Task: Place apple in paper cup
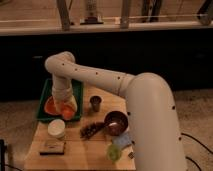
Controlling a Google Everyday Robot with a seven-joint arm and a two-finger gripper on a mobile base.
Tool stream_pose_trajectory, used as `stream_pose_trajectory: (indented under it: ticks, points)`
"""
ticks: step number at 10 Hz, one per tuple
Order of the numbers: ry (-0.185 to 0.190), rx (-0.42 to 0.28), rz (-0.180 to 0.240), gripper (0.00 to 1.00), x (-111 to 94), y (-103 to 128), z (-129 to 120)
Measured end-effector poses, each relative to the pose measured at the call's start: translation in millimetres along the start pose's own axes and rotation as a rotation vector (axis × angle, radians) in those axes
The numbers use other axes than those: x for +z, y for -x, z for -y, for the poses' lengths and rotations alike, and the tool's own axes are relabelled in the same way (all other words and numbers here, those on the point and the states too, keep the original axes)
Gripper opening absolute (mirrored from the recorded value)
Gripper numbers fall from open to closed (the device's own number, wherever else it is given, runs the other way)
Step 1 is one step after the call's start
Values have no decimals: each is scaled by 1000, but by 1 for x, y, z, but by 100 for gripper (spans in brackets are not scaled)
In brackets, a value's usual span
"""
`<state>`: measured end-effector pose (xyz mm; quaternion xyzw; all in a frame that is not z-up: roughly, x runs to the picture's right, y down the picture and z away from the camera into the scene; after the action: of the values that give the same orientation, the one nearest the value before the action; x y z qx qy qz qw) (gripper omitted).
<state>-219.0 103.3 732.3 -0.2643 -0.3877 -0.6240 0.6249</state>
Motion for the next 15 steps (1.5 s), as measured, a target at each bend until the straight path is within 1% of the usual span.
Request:
stream_pose_trajectory:
  ticks: [3, 6, 8, 10, 13, 15]
  points:
    - [14, -40, 4, 0, 2, 0, 14]
    - [25, -71, 2, 0, 6, 6, 26]
    - [10, -92, -14, 0, 9, 11, 42]
    - [-9, -97, -34, 0, 9, 14, 51]
    - [-28, -111, -40, 0, 12, 18, 62]
    - [-32, -117, -39, 0, 12, 20, 64]
